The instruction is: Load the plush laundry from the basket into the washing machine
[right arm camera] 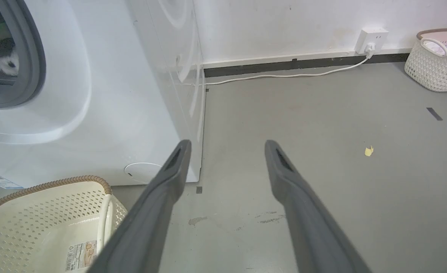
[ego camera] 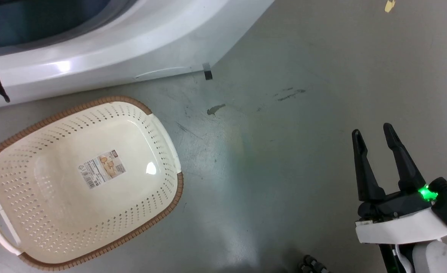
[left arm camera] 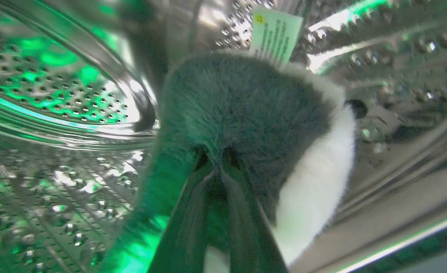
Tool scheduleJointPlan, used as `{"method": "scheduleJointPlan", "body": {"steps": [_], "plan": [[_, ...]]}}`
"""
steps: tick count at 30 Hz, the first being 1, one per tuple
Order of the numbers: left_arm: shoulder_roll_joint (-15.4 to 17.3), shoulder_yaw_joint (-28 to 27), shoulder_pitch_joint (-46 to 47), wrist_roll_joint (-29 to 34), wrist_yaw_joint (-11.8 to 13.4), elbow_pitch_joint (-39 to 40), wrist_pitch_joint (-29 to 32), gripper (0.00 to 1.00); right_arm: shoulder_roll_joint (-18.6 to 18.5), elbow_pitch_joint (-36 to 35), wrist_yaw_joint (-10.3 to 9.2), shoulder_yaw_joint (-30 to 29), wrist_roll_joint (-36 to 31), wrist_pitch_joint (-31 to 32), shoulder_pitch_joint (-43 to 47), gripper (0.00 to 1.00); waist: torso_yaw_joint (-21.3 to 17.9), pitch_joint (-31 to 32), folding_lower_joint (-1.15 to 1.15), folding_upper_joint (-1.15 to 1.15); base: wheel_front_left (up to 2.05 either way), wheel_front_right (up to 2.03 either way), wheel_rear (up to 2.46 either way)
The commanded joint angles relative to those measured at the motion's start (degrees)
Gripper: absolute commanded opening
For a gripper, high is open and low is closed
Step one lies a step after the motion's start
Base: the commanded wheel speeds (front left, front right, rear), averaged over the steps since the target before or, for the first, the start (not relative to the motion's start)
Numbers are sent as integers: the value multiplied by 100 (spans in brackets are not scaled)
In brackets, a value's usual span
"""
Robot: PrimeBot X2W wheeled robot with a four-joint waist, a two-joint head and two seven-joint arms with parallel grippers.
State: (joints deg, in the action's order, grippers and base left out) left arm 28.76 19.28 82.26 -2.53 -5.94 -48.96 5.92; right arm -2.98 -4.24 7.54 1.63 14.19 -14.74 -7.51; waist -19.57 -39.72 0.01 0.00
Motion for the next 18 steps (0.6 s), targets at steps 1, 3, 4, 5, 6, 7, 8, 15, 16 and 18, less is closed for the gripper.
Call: {"method": "scheduleJointPlan", "body": {"steps": [1, 3, 4, 5, 6, 7, 8, 15, 16, 18], "plan": [[8, 49, -40, 29, -25, -125, 2, 0, 11, -22, -5, -2, 32, -26, -84, 100, -4, -17, -1, 0, 0, 0, 0], [-45, 208, -2, 2, -92, -290, -99, 0, 11, -22, -5, 3, 44, -26, -96, 100, 6, -36, -1, 0, 0, 0, 0], [-70, 268, 18, -26, -111, -367, -151, 0, 11, -24, -5, 5, 46, -26, -100, 100, 18, -43, -1, 0, 0, 0, 0], [-93, 328, 33, -49, -124, -447, -196, 0, 11, -26, -5, 4, 45, -26, -103, 100, 33, -43, -1, 0, 0, 0, 0], [-113, 381, 40, -76, -132, -532, -235, 0, 11, -27, -5, 6, 37, -26, -104, 100, 49, -35, -1, 0, 0, 0, 0], [-128, 425, 43, -101, -138, -614, -282, 0, 11, -27, -5, 8, 23, -26, -103, 100, 66, -14, -1, 0, 0, 0, 0], [-135, 453, 47, -127, -141, -695, -336, 13, 11, -25, -5, 10, 6, -26, -103, 100, 79, 12, -1, 0, 0, 0, 0], [-177, 394, -93, -375, -131, -1234, -755, 100, 11, 31, -5, -157, 51, -26, -52, 100, 187, 417, -1, 0, 0, 0, 0], [-205, 374, -161, -416, -112, -1286, -874, 100, 11, 31, -5, -167, -14, -26, -31, 100, 220, 515, -1, 0, 0, 0, 0], [-286, 291, -363, -554, -76, -1428, -1083, 100, 11, 45, -5, -193, -240, -26, 30, 100, 283, 762, -1, 0, 0, 0, 0]]}}
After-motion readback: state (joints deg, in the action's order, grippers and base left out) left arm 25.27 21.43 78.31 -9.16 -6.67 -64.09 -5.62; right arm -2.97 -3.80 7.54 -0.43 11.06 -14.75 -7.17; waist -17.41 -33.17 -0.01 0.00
